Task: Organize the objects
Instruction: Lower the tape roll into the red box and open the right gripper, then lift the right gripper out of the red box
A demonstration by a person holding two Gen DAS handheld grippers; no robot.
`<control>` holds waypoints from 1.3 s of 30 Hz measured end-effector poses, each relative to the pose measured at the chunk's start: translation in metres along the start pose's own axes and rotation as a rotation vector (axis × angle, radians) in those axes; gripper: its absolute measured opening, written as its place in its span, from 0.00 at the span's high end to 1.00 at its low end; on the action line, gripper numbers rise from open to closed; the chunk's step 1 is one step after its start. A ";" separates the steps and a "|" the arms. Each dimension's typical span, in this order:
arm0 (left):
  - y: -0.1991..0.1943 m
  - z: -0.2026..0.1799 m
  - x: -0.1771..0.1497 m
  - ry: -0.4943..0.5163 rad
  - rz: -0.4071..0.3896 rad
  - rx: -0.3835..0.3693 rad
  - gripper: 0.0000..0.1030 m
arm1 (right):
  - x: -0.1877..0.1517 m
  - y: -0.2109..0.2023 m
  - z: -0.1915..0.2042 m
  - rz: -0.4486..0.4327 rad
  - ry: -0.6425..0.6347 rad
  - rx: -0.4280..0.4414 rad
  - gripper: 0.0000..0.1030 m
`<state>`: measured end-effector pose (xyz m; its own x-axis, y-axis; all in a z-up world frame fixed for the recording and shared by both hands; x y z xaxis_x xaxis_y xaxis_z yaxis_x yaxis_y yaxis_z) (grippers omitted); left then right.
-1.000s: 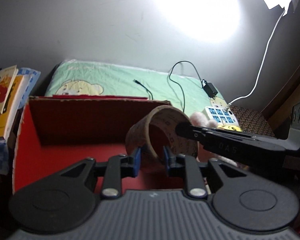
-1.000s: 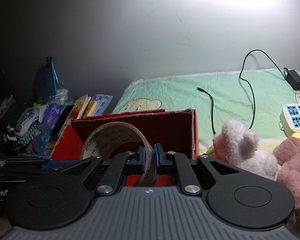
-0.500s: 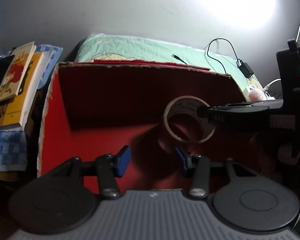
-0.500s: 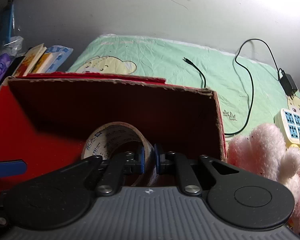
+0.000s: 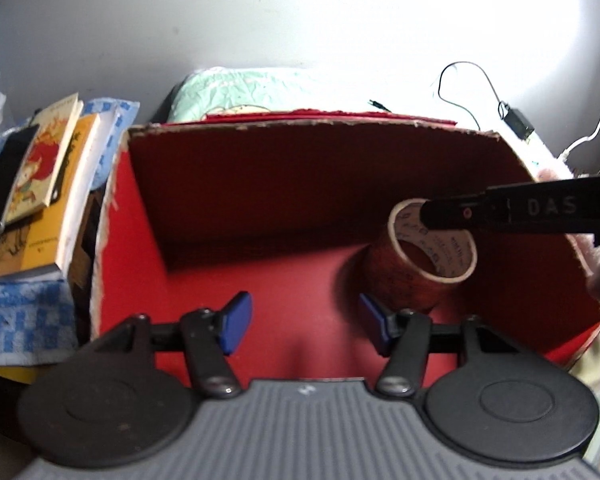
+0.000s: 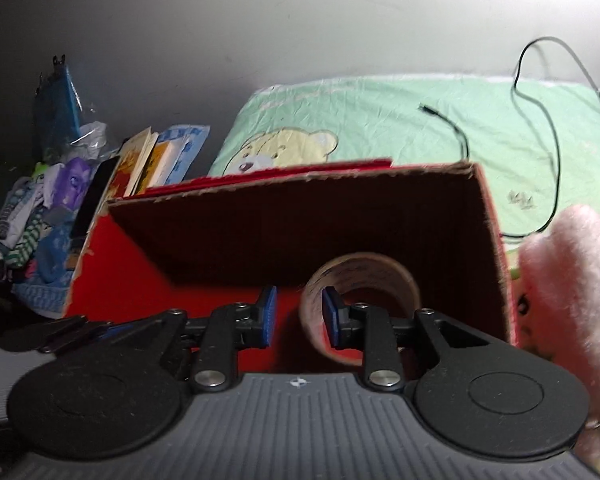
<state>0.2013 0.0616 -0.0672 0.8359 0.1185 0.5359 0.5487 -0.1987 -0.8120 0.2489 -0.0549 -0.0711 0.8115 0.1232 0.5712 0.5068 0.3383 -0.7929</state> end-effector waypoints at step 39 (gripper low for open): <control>-0.001 -0.017 -0.014 0.366 -0.032 0.126 0.30 | -0.106 -0.030 -0.004 0.245 0.052 0.045 0.78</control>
<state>0.1890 0.0439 -0.0702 0.7717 -0.2368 0.5903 0.5907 -0.0772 -0.8032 0.1485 -0.0819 -0.1084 0.9229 0.1590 0.3507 0.2808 0.3454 -0.8955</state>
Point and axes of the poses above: each gripper's, at about its wrist camera, not at the fingertips, and y roughly the way its jaws point, z to its left, x to its top, the point moved 8 cm from there along y, roughly the way its jaws point, and after that the axes turned 10 degrees about -y, right-handed, at the moved point
